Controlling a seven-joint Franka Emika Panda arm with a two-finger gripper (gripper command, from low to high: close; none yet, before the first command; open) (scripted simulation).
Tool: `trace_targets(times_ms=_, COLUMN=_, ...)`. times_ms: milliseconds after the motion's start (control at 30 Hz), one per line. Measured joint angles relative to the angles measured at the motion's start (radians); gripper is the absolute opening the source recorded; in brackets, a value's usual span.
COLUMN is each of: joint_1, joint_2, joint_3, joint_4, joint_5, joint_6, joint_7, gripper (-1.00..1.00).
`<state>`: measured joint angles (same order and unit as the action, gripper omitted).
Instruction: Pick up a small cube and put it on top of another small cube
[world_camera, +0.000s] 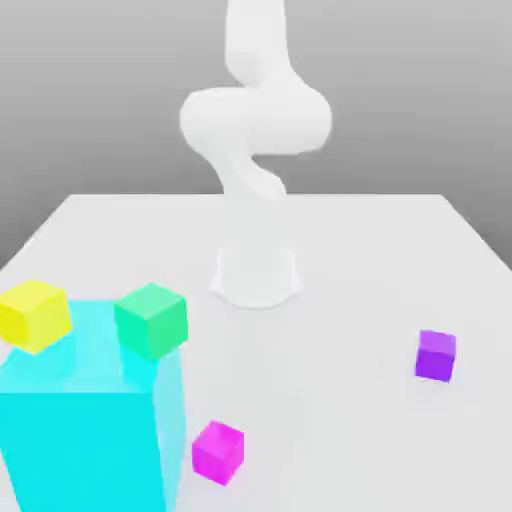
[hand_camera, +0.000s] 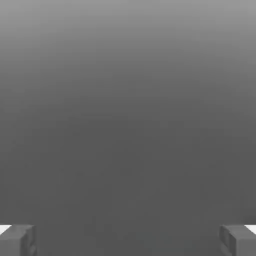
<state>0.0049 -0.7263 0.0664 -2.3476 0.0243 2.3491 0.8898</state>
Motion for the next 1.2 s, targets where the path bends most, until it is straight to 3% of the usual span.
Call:
trace_targets(times_ms=500, joint_1=0.057, joint_2=0.432, joint_3=0.435, joint_4=-0.286, joint_5=0.069, joint_6=0.296, joint_7=0.597, gripper=0.0)
trace_targets(times_ms=767, joint_1=0.12, joint_2=0.686, joint_3=0.634, joint_4=-0.438, joint_5=-0.026, joint_6=0.454, joint_7=1.007, gripper=0.0)
trace_targets(times_ms=900, joint_1=0.199, joint_2=0.818, joint_3=0.548, joint_4=-0.455, joint_5=-0.224, joint_6=0.531, joint_7=1.226, gripper=0.0)
trace_targets(times_ms=1100, joint_1=0.429, joint_2=0.988, joint_3=0.244, joint_4=-0.409, joint_5=-0.544, joint_6=0.641, joint_7=1.47, gripper=0.0)
trace_targets(times_ms=1133, joint_1=0.472, joint_2=1.013, joint_3=0.193, joint_4=-0.402, joint_5=-0.581, joint_6=0.66, joint_7=1.499, gripper=-1.0)
trace_targets(times_ms=1200, joint_1=0.472, joint_2=1.013, joint_3=0.193, joint_4=-0.402, joint_5=-0.581, joint_6=0.661, joint_7=1.499, gripper=-1.0)
